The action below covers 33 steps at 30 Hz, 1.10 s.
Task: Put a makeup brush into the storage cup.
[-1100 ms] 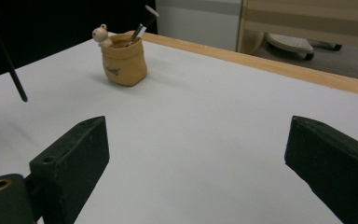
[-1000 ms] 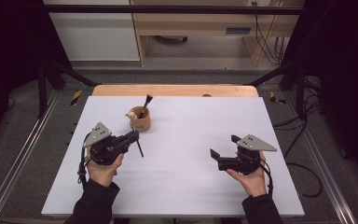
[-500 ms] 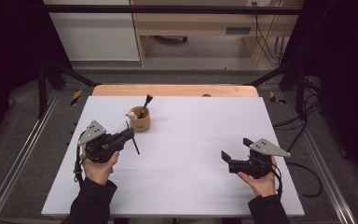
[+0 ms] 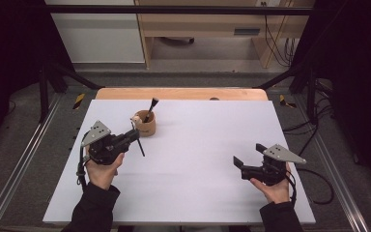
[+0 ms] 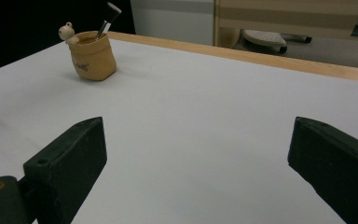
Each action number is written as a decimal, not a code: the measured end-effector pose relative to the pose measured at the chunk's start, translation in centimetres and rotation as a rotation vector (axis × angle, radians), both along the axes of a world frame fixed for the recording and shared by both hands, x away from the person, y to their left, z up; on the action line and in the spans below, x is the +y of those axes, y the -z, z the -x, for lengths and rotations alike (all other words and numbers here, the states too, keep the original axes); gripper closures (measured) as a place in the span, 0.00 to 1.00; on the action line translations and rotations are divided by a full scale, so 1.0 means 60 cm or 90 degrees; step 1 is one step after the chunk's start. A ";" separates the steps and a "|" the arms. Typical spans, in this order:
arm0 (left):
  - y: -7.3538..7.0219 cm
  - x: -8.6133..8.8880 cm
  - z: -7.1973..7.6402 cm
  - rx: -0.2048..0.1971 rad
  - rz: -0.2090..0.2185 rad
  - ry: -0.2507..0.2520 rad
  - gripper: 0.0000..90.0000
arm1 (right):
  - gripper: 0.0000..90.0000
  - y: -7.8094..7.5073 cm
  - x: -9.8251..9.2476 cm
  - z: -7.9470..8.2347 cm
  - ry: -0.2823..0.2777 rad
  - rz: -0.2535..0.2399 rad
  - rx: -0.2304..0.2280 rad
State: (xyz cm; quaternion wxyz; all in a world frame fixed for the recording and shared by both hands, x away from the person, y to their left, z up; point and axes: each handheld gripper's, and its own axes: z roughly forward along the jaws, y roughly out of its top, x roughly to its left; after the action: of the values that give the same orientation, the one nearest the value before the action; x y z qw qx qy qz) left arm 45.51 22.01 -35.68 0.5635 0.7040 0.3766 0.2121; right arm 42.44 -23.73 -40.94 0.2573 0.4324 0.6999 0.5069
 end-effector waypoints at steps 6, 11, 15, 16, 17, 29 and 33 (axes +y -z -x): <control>-0.005 0.005 -0.009 -0.002 0.011 -0.008 0.94 | 0.06 0.002 0.000 -0.001 -0.002 0.003 0.002; -0.006 0.007 -0.018 0.000 0.010 -0.013 0.94 | 0.06 0.003 0.001 -0.001 -0.001 0.005 0.005; -0.010 0.007 -0.024 -0.001 0.009 -0.015 0.94 | 0.06 0.003 0.002 -0.001 -0.002 0.007 0.006; -0.011 0.007 -0.026 -0.001 0.008 -0.016 0.94 | 0.06 0.003 0.002 -0.001 -0.002 0.008 0.006; -0.013 0.006 -0.027 -0.001 0.007 -0.016 0.94 | 0.06 0.004 0.002 -0.001 -0.003 0.010 0.006; -0.031 -0.003 -0.044 -0.011 0.002 -0.016 0.94 | 0.06 0.004 0.004 -0.001 -0.001 0.009 0.006; -0.035 -0.006 -0.049 -0.013 -0.007 -0.017 0.94 | 0.06 0.004 0.004 -0.002 -0.003 0.012 0.005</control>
State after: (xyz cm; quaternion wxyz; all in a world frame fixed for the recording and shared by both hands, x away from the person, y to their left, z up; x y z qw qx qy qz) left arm 48.42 21.66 -33.60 0.5608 0.6999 0.3786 0.2289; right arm 42.55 -23.46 -41.20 0.2572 0.4302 0.7068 0.4991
